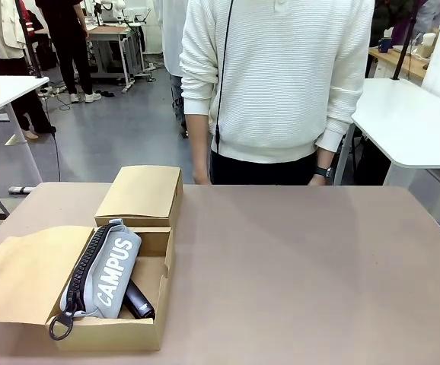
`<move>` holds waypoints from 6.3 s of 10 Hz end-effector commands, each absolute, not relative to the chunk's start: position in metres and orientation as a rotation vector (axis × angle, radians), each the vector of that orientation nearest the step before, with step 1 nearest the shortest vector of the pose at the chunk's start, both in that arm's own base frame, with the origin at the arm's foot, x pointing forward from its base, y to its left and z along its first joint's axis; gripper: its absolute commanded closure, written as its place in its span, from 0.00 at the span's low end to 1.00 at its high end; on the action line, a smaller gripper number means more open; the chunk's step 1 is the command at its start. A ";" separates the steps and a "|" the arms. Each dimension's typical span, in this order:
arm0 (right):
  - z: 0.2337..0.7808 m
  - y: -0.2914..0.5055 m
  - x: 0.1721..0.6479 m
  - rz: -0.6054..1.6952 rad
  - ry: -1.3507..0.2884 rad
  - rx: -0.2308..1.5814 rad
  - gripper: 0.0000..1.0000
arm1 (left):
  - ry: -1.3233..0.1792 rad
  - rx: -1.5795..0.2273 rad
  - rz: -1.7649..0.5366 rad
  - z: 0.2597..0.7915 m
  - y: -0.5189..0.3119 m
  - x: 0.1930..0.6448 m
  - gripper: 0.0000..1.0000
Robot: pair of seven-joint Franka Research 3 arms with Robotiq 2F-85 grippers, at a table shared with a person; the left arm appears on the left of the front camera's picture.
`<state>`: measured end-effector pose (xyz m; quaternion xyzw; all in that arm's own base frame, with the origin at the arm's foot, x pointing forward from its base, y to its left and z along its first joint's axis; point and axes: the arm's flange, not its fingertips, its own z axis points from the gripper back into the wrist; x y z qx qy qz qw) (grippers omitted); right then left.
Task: Place items inside the box.
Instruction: Close the lid of the Mailer Box closest to the robot.
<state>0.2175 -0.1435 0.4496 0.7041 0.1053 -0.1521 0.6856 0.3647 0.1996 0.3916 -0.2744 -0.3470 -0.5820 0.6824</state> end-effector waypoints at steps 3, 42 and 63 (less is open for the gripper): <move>0.457 -0.143 0.218 -0.356 0.239 1.597 0.00 | -0.648 -0.574 -1.348 0.348 0.229 0.367 0.00; 0.457 -0.143 0.218 -0.356 0.239 1.597 0.00 | -0.832 -1.362 -1.464 0.359 0.070 0.340 0.00; 0.457 -0.143 0.218 -0.356 0.239 1.597 0.00 | -0.956 -0.838 -1.558 0.293 -0.052 0.340 0.00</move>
